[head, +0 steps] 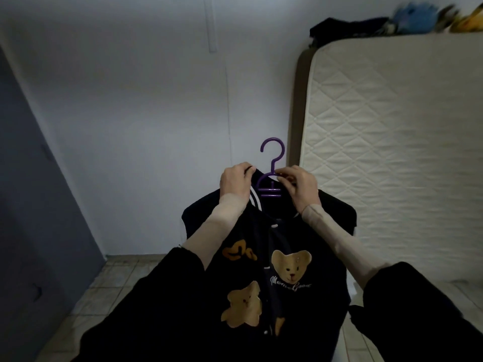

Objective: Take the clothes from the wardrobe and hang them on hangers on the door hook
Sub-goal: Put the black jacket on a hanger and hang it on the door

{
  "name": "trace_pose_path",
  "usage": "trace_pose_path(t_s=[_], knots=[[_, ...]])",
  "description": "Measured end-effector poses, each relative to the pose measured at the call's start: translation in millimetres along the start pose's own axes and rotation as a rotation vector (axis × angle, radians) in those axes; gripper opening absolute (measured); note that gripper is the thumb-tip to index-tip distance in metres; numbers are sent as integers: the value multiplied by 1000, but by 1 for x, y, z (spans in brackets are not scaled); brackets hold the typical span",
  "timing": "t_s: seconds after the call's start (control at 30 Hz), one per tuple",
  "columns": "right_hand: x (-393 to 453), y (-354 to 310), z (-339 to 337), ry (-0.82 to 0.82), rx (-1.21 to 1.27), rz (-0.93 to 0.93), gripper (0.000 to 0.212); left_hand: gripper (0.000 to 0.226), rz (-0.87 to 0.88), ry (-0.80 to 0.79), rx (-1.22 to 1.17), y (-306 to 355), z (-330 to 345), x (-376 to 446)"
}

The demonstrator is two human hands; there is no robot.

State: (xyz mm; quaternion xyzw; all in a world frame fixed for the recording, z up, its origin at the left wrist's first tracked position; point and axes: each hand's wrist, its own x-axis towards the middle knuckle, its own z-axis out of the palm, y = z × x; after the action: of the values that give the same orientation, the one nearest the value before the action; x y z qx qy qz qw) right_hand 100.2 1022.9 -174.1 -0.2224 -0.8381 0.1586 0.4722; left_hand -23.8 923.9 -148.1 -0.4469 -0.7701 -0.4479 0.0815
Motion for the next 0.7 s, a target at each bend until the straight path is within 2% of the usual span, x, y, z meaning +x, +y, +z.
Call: trace_pose_path(t_s=[0.1,0.2,0.43,0.57,0.7], knots=[[6,-6,-15,111,80,26,16,29,43,-73,-44,-1,-9,2],[8,-5,-23,98,68,27,16,39,41,-133,-131,-11,-15,-6],[10,-4,-16,132,-42,13,16,31,36,-219,86,-60,-36,-14],[19,-9,-16,172,-57,-13,16,35,-75,-93,43,-78,-46,-23],[32,-12,-17,169,-37,-40,16,25,-233,22,-106,-89,-56,-30]])
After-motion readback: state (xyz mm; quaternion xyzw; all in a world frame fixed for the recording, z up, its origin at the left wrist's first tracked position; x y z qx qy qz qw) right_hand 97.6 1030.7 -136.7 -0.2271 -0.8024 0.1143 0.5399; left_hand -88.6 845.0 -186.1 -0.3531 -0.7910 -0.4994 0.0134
